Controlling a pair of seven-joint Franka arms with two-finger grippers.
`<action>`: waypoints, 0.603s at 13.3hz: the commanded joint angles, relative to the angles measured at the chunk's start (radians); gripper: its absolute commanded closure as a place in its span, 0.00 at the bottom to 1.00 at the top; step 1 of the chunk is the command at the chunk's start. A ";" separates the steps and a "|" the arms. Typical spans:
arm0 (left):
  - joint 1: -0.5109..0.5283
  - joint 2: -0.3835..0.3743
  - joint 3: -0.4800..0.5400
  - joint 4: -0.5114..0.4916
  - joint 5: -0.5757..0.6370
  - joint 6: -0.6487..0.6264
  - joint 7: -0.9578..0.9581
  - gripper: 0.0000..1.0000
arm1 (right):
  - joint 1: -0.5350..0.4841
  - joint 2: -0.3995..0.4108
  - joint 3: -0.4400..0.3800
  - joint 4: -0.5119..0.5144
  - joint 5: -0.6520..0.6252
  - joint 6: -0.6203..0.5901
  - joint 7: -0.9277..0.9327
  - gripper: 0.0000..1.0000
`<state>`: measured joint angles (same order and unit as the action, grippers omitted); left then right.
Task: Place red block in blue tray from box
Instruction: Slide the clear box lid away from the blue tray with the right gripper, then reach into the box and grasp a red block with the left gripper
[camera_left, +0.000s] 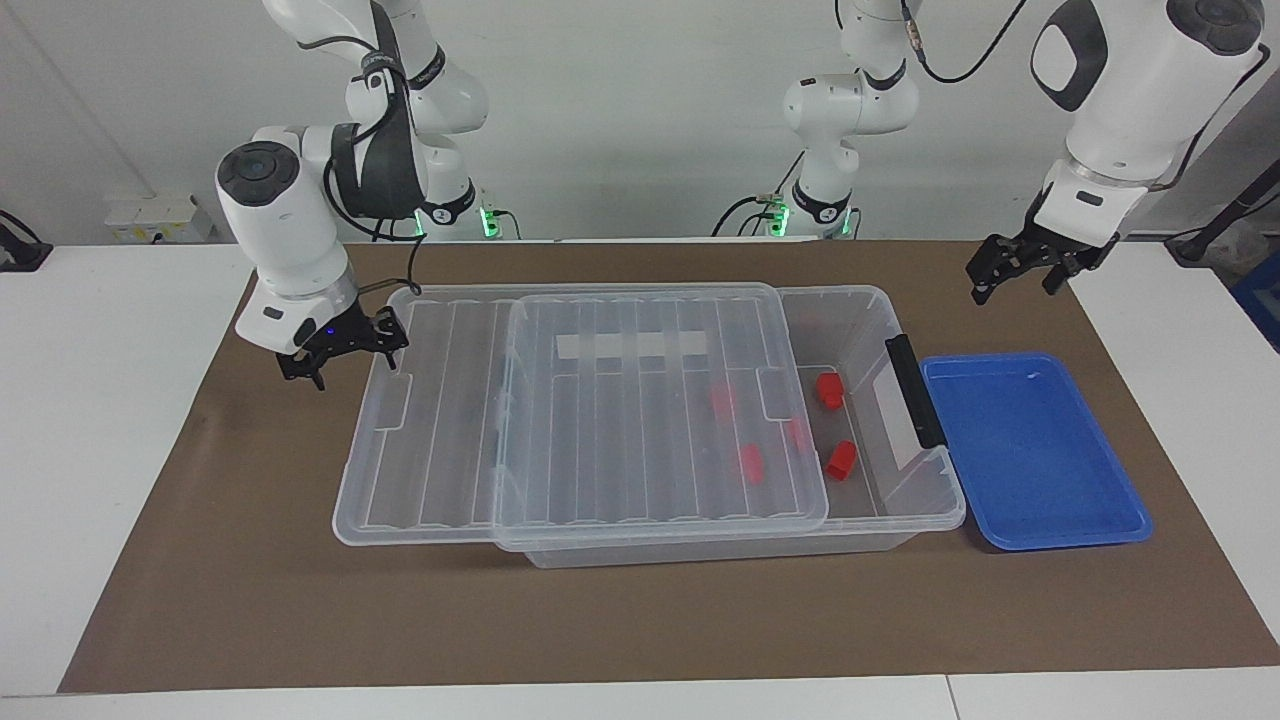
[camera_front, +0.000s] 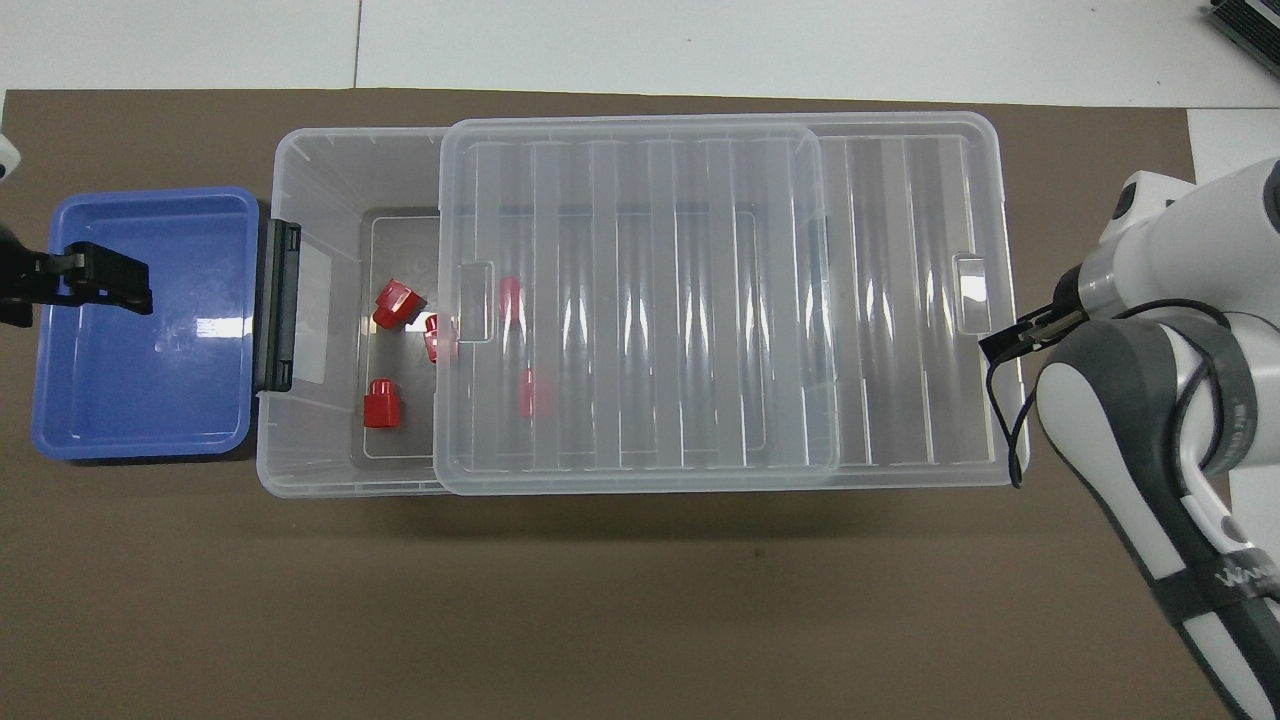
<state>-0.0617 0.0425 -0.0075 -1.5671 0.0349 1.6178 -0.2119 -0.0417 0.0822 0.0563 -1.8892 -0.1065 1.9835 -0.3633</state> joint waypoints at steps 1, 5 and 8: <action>-0.119 -0.029 0.006 -0.065 -0.016 0.094 -0.252 0.00 | -0.046 -0.016 0.007 -0.033 -0.012 0.046 -0.083 0.01; -0.228 -0.016 0.011 -0.212 -0.007 0.284 -0.432 0.00 | -0.075 -0.015 0.007 -0.033 -0.012 0.049 -0.118 0.01; -0.245 -0.004 0.011 -0.364 -0.001 0.462 -0.435 0.00 | -0.102 -0.015 0.007 -0.033 -0.012 0.051 -0.149 0.00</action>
<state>-0.2895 0.0572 -0.0169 -1.8187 0.0270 1.9699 -0.6341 -0.1142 0.0822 0.0558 -1.8945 -0.1065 2.0080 -0.4685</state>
